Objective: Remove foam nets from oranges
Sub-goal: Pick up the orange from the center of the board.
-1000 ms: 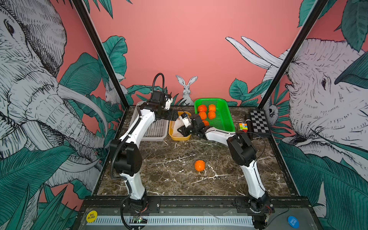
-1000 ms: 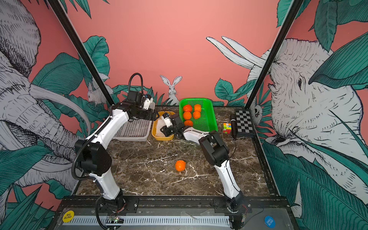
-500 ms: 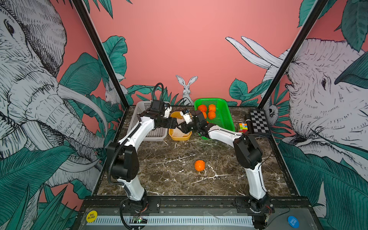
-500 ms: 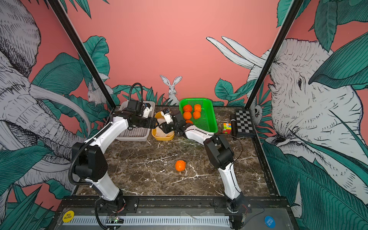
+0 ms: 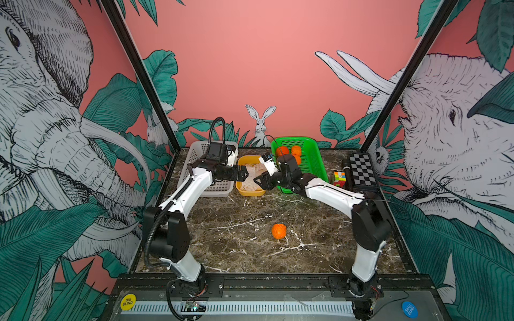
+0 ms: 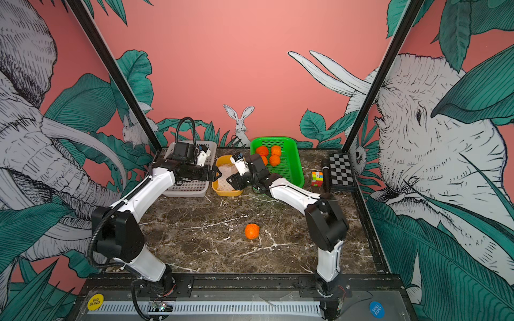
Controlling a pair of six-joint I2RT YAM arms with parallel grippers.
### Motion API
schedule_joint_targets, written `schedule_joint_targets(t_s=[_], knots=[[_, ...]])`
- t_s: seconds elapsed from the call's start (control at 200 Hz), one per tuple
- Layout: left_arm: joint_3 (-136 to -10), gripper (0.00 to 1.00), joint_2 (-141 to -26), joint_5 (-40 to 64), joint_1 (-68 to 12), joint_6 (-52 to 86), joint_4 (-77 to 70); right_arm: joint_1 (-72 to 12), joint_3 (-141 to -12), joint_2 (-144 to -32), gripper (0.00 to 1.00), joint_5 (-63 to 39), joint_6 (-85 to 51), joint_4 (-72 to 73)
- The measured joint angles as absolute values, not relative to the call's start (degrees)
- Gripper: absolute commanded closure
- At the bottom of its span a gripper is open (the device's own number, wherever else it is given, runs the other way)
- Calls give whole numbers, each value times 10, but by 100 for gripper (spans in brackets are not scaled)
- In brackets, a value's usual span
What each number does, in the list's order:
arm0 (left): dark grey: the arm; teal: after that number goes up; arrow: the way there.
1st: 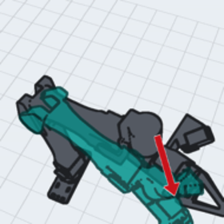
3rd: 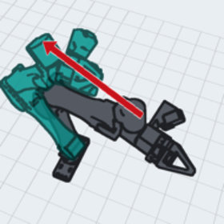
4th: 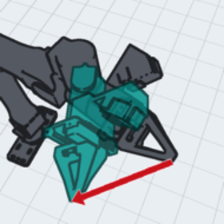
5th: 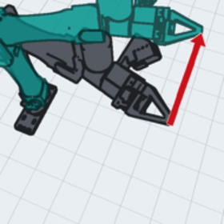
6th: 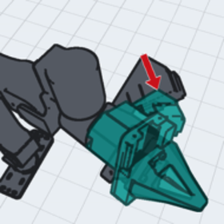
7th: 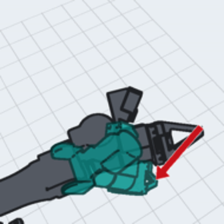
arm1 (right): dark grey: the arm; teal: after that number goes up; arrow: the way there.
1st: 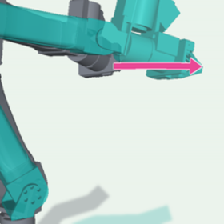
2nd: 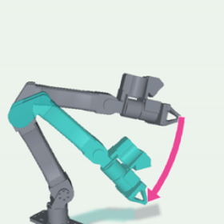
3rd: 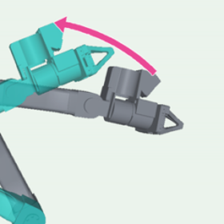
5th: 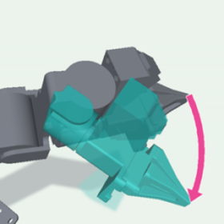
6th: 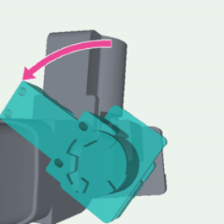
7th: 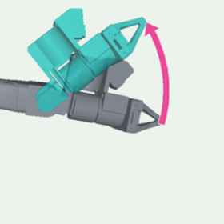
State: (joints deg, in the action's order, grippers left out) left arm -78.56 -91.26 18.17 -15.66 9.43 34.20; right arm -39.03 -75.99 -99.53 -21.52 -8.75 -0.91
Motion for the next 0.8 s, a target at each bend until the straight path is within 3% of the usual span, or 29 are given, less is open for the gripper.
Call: schedule_joint_targets(t_s=[0.17,0.205,0.35,0.59,0.795], knots=[[-707,1,-829,212,-157,112,326,-409,-588,-806,19,-217,2,-48],[-686,1,-807,222,-157,115,320,-418,-557,-783,12,-218,22,-61],[-607,1,-734,258,-157,122,312,-444,-450,-751,1,-234,125,-98],[-498,1,-656,294,-157,123,309,-451,-387,-760,1,-244,319,-110],[-470,1,-646,311,-157,127,304,-454,-416,-852,1,-242,377,-63]])
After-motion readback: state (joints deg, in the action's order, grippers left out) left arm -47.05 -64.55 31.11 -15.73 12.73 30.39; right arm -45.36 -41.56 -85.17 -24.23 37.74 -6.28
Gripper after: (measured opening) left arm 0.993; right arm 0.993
